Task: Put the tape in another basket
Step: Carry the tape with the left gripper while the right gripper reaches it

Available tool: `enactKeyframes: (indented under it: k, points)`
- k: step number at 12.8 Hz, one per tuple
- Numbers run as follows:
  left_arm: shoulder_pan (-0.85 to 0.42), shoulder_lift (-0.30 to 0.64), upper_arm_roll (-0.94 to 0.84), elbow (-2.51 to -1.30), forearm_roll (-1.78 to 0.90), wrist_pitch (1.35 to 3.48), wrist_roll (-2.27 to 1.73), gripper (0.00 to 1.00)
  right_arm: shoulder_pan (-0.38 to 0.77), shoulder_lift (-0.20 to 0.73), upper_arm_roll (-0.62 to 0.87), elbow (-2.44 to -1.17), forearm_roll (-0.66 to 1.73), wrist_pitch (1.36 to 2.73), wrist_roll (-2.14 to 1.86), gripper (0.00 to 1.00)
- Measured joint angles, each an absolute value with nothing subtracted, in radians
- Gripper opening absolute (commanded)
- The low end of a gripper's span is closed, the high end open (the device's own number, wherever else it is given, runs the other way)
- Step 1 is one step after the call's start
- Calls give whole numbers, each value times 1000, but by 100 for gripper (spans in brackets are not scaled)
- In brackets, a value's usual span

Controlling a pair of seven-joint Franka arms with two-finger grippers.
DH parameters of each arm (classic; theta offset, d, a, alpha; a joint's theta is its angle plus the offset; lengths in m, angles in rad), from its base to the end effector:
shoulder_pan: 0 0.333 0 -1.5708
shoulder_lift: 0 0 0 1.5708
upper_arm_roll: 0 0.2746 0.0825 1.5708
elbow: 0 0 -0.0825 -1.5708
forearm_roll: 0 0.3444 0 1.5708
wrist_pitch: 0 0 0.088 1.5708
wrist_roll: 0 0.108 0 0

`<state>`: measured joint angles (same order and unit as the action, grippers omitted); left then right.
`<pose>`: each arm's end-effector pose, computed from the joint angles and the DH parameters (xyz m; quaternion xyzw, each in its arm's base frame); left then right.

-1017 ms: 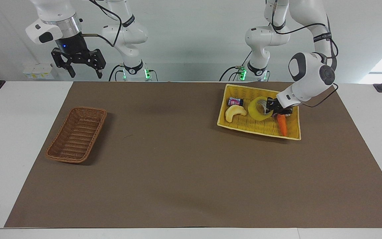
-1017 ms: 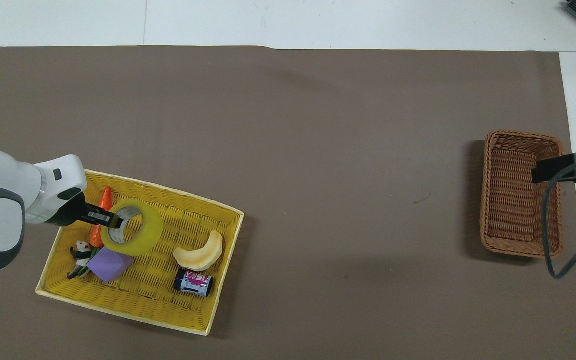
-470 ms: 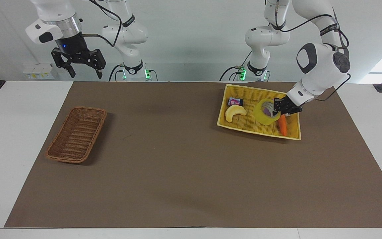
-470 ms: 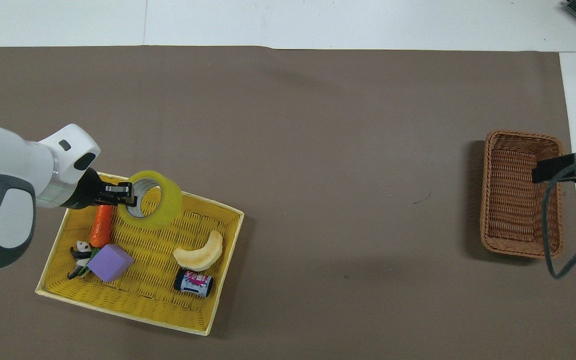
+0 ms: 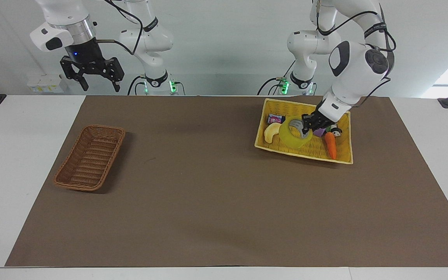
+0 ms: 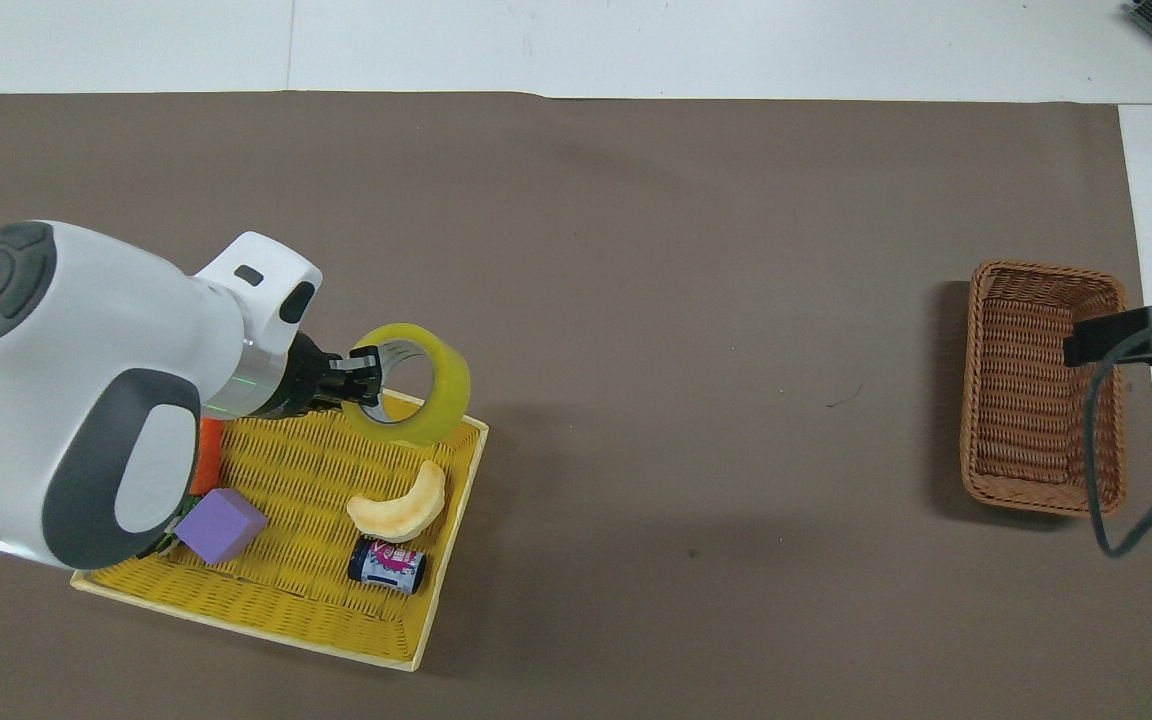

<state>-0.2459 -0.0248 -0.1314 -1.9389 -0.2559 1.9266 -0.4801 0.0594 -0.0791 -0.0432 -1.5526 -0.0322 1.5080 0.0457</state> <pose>0.4747 -0.2078 0.4664 0.9884 0.0946 -0.0436 0.1101 0.4870 0.0033 0.6239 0.9996 -0.0160 0.0176 0.0138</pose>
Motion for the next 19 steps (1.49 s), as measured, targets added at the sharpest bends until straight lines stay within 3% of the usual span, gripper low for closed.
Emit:
enactKeyframes:
  k: [4, 7, 14, 19]
  points:
    - [-340, -9, -132, -1877, -257, 1928, -644, 0, 63, -83, -39, -1553, -31, 1457, 38, 100]
    - [-389, -2, -132, -1843, -258, 1929, -724, 0, 64, -83, -36, -1569, 48, 1495, 38, 100]
    - [-513, 12, -136, -1838, -388, 2035, -812, 0, 69, -58, -36, -1640, 440, 1555, 51, 100]
    - [-558, 13, -157, -1838, -477, 2146, -813, 0, 69, -53, -37, -1760, 723, 1557, 47, 100]
